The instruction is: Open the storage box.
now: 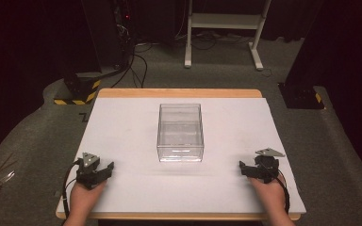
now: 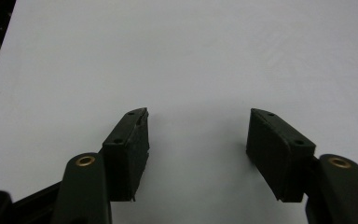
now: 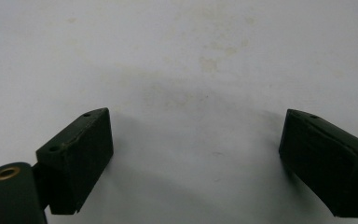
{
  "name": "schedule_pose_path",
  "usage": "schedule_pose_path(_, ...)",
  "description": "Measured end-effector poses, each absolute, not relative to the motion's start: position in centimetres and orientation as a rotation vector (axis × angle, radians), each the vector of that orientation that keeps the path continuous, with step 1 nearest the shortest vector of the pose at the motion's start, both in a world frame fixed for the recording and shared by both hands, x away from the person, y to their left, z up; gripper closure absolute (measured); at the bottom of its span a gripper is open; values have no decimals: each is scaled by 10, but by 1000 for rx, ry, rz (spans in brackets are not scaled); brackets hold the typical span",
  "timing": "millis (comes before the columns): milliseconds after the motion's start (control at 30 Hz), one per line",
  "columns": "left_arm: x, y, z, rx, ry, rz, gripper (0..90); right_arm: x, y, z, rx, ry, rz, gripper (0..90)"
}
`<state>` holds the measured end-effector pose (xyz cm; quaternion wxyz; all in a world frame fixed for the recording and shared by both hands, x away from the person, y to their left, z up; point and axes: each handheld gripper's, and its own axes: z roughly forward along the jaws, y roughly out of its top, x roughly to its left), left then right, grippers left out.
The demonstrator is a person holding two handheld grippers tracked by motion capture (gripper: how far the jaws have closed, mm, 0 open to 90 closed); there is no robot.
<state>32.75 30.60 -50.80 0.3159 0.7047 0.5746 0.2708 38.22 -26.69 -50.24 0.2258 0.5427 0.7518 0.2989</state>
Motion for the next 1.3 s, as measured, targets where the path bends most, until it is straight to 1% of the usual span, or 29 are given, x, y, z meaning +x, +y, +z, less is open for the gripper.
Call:
schedule_pose_path(100,330,306,-508,1862,1512,700,367,383,-265,-502,1508,2061,820,91)
schedule_pose_path(367,329,305,-508,1868,1496,709,374,373,-262,-498,1488,2020,839,116)
schedule_pose_path(767,329,305,-508,1872,1496,707,369,363,-237,-473,1324,2074,920,132)
schedule_pose_path(1300,329,305,-508,1871,1497,709,369,358,-200,-458,1211,2130,1017,140)
